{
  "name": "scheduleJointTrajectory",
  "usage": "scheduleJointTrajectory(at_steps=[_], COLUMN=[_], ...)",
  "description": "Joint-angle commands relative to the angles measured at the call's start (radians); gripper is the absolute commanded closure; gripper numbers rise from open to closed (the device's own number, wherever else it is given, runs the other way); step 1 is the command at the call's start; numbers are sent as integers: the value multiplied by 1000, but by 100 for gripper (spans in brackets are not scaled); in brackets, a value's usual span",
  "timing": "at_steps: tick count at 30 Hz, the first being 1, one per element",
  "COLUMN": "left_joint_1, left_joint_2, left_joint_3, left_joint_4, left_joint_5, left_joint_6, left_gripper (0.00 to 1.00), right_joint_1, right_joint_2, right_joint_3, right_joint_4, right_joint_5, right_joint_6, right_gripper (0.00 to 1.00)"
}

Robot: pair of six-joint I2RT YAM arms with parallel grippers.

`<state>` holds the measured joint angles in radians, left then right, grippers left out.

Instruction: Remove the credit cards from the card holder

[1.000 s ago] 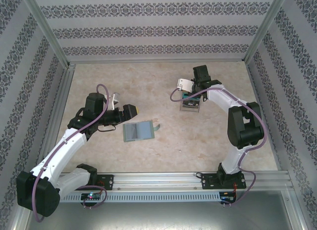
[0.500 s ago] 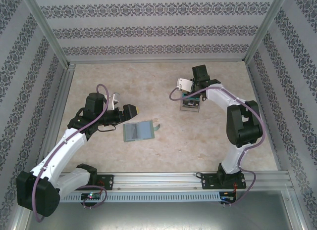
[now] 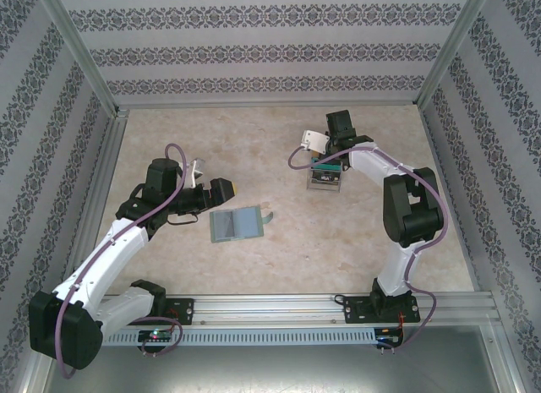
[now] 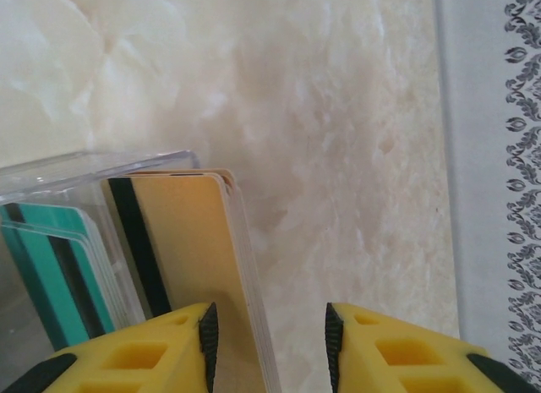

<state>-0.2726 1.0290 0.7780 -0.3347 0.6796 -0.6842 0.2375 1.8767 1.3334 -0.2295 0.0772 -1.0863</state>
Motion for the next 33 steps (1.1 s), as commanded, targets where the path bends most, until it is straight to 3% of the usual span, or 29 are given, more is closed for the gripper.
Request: scheduleJointTrajectory(at_steps=[1, 10, 18, 28, 33], left_joint_1=[15, 15, 22, 22, 21], left_joint_2=[5, 6, 39, 84, 96], left_joint_3=[-9, -11, -22, -73, -126], left_joint_4=[17, 12, -64, -161, -137], left_joint_5=[9, -8, -137, -257, -266], left_joint_6=[12, 12, -4, -58, -91], left_gripper=[1, 1, 0, 24, 35], right_joint_1=[-10, -2, 98, 309, 436], right_joint_2=[17, -61, -212, -381, -409], right_joint_3=[30, 13, -9, -171, -238], right_joint_4=[35, 1, -126, -169, -143], right_joint_5=[29, 11, 72, 6, -47], right_joint_6=[32, 106, 447, 928, 1195], right_gripper=[60, 58, 56, 59, 77])
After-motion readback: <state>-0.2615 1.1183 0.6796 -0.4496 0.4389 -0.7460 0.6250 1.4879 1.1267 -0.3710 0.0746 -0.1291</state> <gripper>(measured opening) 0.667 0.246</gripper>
